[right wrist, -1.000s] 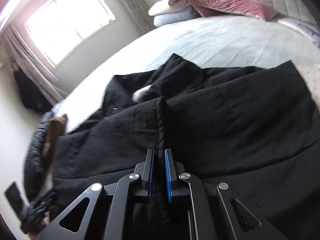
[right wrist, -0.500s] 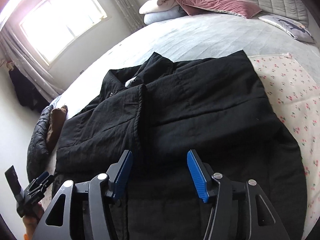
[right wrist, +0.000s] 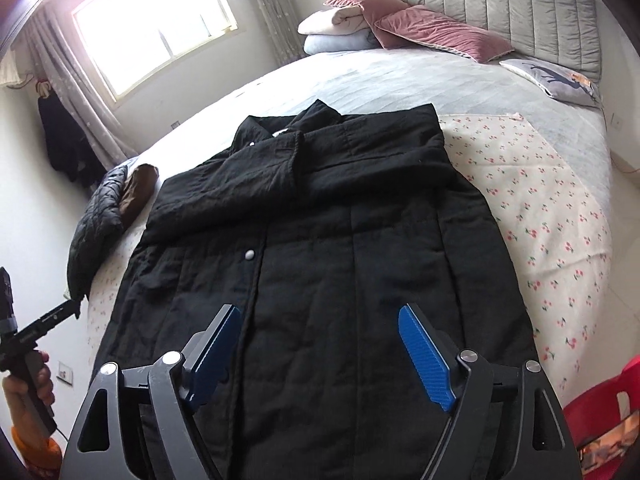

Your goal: Fold large clothes

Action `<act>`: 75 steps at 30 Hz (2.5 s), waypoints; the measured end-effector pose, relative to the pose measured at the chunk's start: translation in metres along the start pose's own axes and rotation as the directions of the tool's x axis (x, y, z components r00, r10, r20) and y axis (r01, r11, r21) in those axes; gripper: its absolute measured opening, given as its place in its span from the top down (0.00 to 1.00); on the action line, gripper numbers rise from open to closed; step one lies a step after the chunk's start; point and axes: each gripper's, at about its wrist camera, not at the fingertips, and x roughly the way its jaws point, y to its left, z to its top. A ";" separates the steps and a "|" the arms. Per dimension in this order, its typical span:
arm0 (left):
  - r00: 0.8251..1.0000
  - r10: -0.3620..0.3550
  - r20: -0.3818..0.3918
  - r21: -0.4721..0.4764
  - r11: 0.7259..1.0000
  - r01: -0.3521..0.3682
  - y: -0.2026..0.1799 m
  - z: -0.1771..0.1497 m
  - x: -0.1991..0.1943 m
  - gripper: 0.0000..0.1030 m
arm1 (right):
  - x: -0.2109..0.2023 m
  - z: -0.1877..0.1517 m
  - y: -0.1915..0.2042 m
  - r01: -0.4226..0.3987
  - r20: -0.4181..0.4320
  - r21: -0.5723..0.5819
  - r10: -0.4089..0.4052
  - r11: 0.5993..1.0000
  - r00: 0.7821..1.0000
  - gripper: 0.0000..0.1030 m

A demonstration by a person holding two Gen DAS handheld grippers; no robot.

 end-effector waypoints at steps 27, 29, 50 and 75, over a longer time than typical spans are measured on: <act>0.968 -0.081 -0.237 -0.037 0.997 0.075 0.046 -0.106 0.016 0.07 | -0.043 -0.121 -0.162 -0.024 -0.041 0.259 0.036 0.966 0.999 0.19; 0.964 -0.101 -0.248 -0.045 0.995 0.093 0.049 -0.110 0.022 0.08 | -0.035 -0.125 -0.164 -0.029 -0.056 0.264 0.045 0.964 0.997 0.19; 0.899 -0.387 -0.207 -0.175 0.918 0.355 0.063 -0.118 0.013 0.09 | -0.019 -0.132 -0.190 -0.100 -0.046 0.414 0.131 0.905 0.990 0.19; 0.872 -0.430 -0.234 -0.196 0.899 0.391 0.049 -0.123 0.025 0.50 | -0.007 -0.127 -0.152 -0.138 -0.090 0.347 0.179 0.928 0.980 0.38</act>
